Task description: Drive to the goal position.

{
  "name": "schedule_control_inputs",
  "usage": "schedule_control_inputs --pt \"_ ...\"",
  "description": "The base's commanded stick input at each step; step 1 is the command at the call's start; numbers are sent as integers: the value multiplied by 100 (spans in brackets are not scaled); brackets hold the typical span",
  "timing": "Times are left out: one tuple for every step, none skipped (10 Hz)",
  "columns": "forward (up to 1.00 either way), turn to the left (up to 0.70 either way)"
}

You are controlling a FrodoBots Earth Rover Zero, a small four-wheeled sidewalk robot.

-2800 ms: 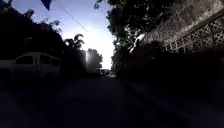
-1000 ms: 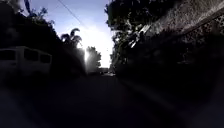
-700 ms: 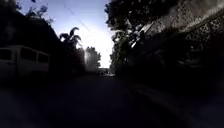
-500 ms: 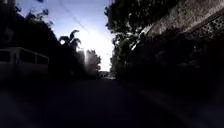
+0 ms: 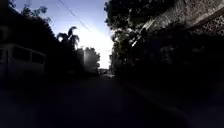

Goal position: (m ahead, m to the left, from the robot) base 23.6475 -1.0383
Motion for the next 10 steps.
schedule_control_inputs --pt "70 0" --pt "70 0" --pt "70 0" --pt "70 0" --pt "70 0" --pt "70 4" --pt "70 6" --pt "70 7" --pt "70 7" --pt "70 7"
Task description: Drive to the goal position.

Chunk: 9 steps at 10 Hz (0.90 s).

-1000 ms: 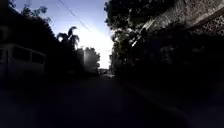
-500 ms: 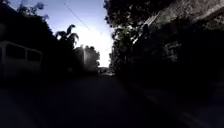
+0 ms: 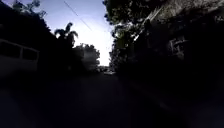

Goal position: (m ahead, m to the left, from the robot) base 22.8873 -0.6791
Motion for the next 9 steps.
schedule_control_inputs --pt "70 7" --pt "70 0" --pt "70 0" --pt "70 0" --pt "70 0" --pt "70 0" --pt "70 -1" --pt "70 -9" --pt "70 -12"
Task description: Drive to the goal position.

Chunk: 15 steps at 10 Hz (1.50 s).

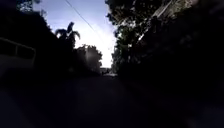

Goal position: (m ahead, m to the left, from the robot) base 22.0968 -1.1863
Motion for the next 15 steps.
schedule_control_inputs --pt "70 -14" --pt "70 -11" --pt "70 -3" --pt "70 0" --pt "70 0" --pt "70 0" --pt "70 0" --pt "70 0" --pt "70 0" --pt "70 10" --pt "70 21" --pt "70 25" --pt "70 25" --pt "70 16" --pt "70 4"
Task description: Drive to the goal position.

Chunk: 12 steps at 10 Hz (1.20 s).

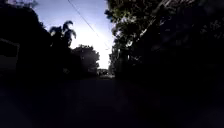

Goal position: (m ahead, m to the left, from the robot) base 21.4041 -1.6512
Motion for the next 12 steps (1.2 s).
schedule_control_inputs --pt "70 0" --pt "70 0" --pt "70 0" --pt "70 0" --pt "70 0" --pt "70 0" --pt "70 0" --pt "70 -10" --pt "70 -11" --pt "70 -13" --pt "70 -3" --pt "70 0"
